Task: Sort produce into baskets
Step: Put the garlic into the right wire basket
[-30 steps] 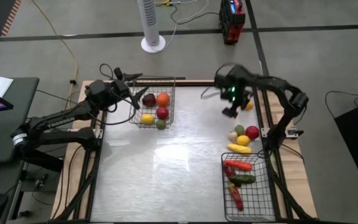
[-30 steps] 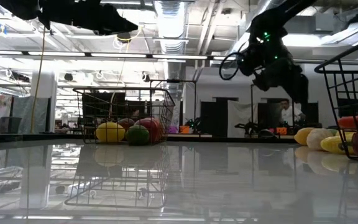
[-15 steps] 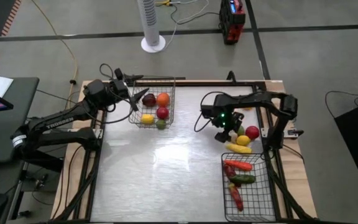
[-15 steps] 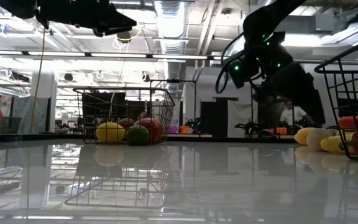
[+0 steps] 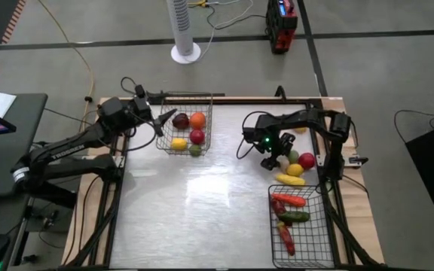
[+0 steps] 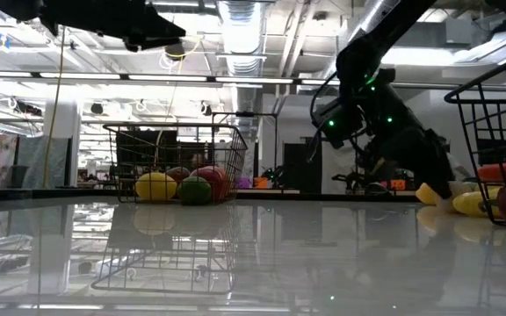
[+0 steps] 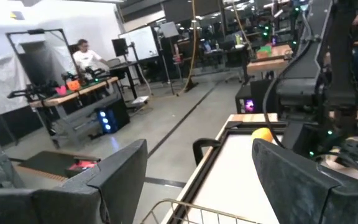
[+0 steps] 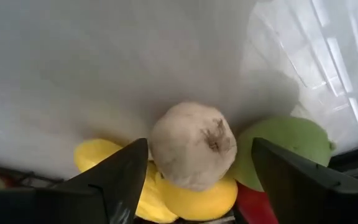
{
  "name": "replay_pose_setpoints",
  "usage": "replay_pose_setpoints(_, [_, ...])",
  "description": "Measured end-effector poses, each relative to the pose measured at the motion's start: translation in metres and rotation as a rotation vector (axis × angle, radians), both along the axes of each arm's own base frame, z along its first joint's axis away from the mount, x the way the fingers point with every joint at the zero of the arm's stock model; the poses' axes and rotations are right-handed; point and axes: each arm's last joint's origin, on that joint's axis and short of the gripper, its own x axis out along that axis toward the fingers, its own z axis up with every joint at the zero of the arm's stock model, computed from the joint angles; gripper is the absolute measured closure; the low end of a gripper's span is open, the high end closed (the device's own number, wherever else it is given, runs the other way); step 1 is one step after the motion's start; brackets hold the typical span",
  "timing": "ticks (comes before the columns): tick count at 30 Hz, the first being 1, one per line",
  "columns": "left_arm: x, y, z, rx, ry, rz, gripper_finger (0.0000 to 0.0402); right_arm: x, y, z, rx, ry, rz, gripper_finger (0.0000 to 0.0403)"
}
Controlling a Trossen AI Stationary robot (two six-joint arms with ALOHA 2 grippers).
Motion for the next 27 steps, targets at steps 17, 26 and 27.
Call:
replay_pose_setpoints(17, [-0.012, -0.007, 0.006, -0.001, -0.020, 0.018, 0.0123, 0.006, 0.005, 0.005, 0.013, -0.030, 0.015, 0.0219])
replay_pose_setpoints(26, [-0.015, -0.008, 0.003, 0.001, 0.017, 0.069, 0.0123, 0.047, 0.015, 0.061, -0.019, -0.184, 0.112, 0.0205])
replay_pose_setpoints(27, [-0.017, -0.008, 0.004, 0.005, 0.017, 0.085, 0.0123, 0.053, 0.018, 0.069, -0.021, -0.215, 0.123, 0.0206])
